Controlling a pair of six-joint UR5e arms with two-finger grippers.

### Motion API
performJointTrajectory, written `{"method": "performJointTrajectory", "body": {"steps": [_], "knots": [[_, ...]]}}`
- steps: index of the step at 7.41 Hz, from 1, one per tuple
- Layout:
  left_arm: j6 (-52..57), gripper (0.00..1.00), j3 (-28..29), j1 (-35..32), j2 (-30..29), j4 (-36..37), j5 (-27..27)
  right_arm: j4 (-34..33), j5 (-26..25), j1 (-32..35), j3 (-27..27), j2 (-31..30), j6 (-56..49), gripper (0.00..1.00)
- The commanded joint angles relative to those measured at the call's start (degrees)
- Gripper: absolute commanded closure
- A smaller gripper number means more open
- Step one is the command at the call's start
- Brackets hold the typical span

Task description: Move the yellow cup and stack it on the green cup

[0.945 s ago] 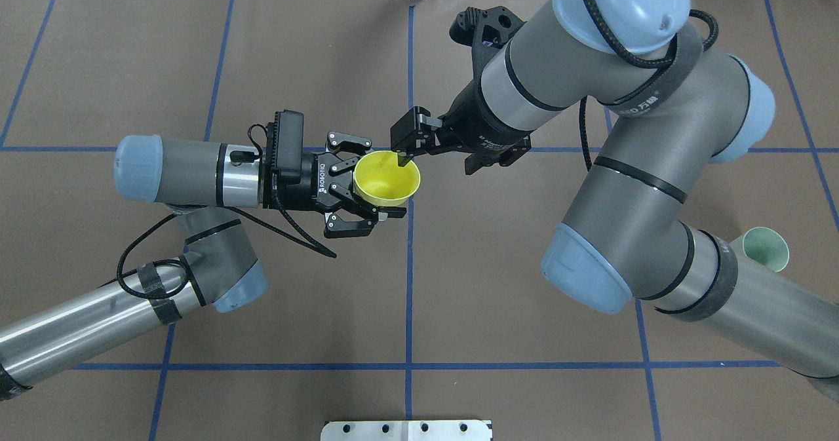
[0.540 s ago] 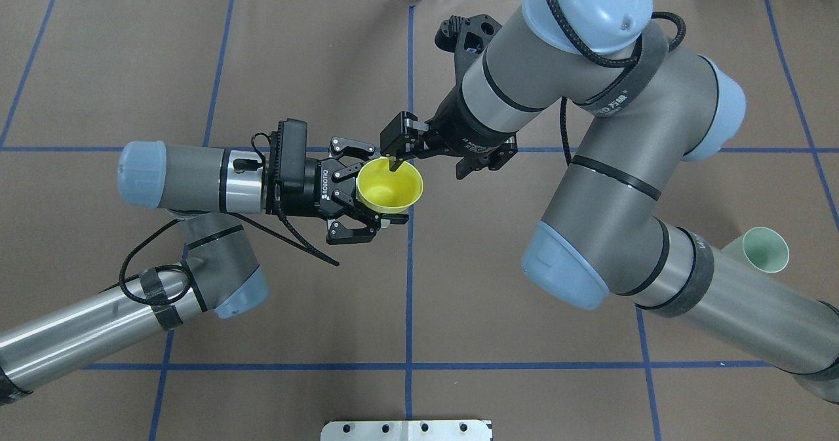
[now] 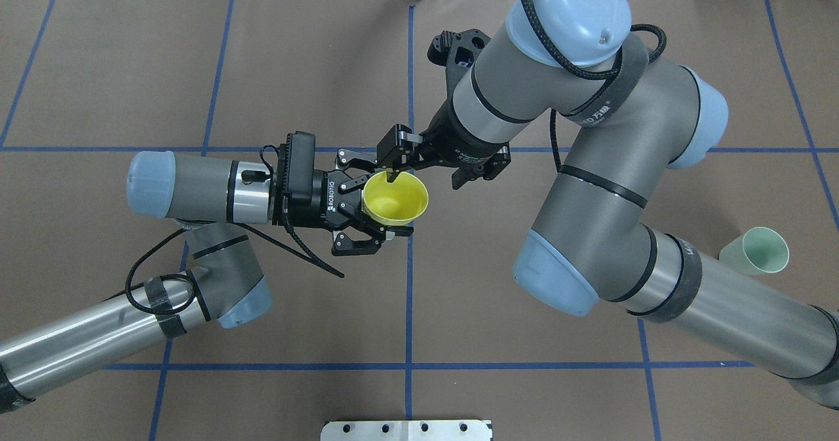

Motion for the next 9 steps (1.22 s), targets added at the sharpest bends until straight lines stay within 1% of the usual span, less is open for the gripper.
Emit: {"method": "performJointTrajectory", "body": {"steps": [1,3,6,8,9], "knots": [[0.0,0.89,0.2,0.1,0.0,0.0,0.0,0.0,-0.4,-0.2,0.3,0.0,0.0,0.03],[0.0,0.89,0.3,0.1,0.1,0.0,0.0,0.0,-0.6,-0.4,0.9,-0.1,0.0,0.03],[0.0,0.89,0.3,0.1,0.1,0.0,0.0,0.0,-3.6,-3.0,1.2,-0.9,0.0,0.03],[0.0,0.89,0.4,0.1,0.1,0.0,0.0,0.0,-4.0,-3.8,1.2,-1.0,0.0,0.03],[0.0,0.89,0.4,0.1,0.1,0.0,0.0,0.0,-5.1,-4.4,1.2,-1.4,0.0,0.05]]}}
